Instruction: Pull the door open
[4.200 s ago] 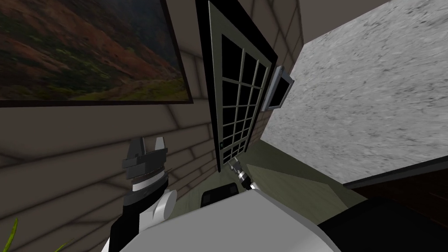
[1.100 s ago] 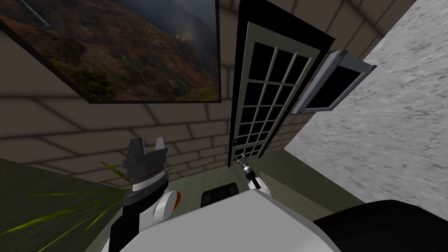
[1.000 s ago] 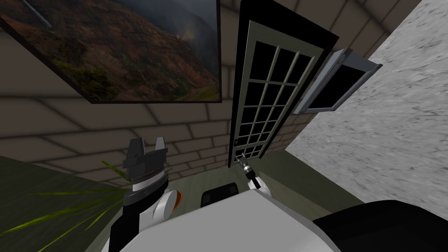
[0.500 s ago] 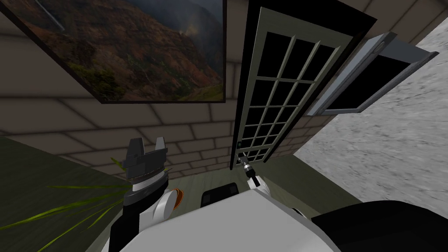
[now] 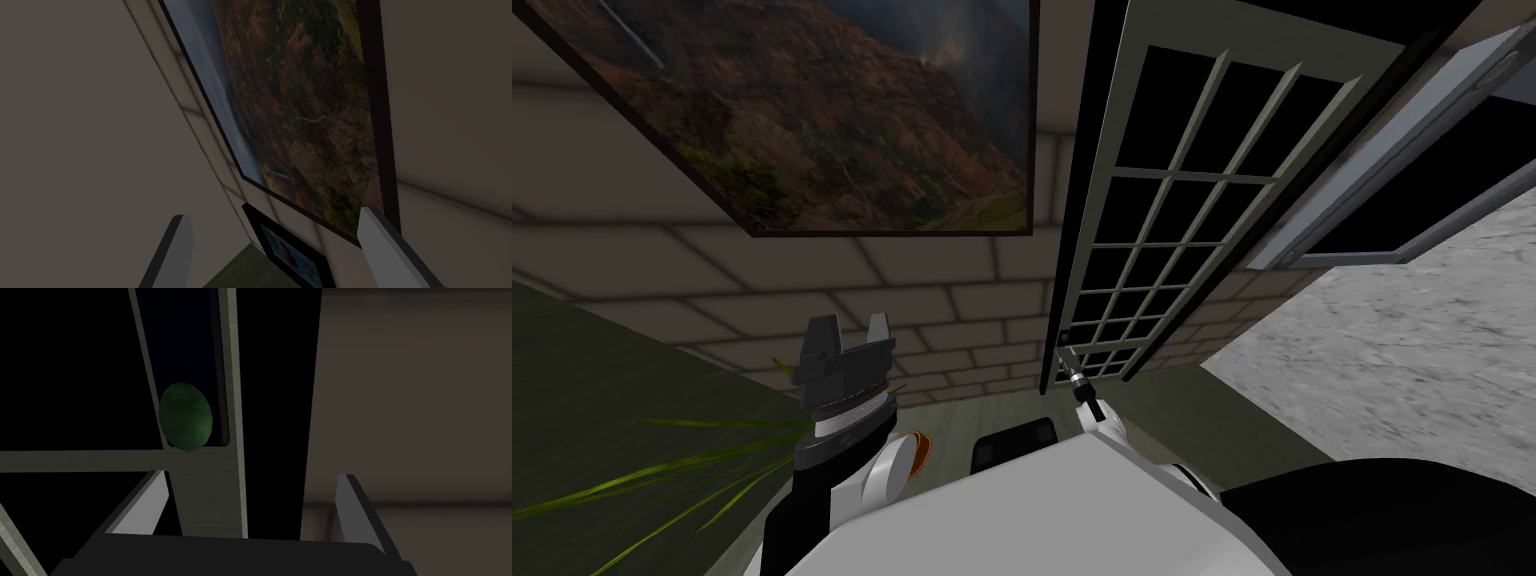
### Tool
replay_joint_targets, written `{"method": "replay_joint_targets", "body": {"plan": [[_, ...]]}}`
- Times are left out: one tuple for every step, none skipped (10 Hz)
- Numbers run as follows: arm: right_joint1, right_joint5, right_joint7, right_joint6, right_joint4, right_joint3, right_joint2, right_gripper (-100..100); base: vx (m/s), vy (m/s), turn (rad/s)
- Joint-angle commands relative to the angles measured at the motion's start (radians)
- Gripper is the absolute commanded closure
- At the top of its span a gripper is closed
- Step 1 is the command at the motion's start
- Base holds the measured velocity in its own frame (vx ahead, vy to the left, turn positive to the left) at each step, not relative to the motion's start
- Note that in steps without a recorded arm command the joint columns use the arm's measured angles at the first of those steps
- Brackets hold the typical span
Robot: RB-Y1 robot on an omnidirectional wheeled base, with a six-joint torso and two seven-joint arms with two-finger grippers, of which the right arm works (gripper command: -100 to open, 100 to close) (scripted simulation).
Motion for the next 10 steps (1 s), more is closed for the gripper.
{"method": "replay_joint_targets", "body": {"plan": [[-0.013,-0.034,0.019,0.007,0.013,-0.001,0.001,-100,0.088,-0.046,0.095],[-0.021,-0.054,0.029,0.010,0.023,-0.002,0.000,-100,0.097,-0.071,0.094],[-0.030,-0.074,0.039,0.012,0.034,-0.004,0.000,-100,0.099,-0.068,0.122],[-0.032,-0.079,0.042,0.013,0.037,-0.004,0.000,-100,0.063,-0.062,0.045],[-0.041,-0.101,0.053,0.016,0.048,-0.005,0.000,-100,0.041,-0.059,0.041],[-0.049,-0.119,0.063,0.019,0.057,-0.006,0.000,-100,0.044,-0.072,0.081],[-0.057,-0.138,0.072,0.021,0.067,-0.007,0.000,-100,0.052,-0.105,0.073],[-0.062,-0.151,0.079,0.023,0.074,-0.008,0.000,-100,0.028,-0.096,0.084],[-0.051,-0.137,0.073,0.018,0.078,0.001,0.010,-100,-0.011,-0.026,0.031],[-0.051,-0.137,0.073,0.018,0.078,0.001,0.010,100,-0.017,0.012,-0.038]]}}
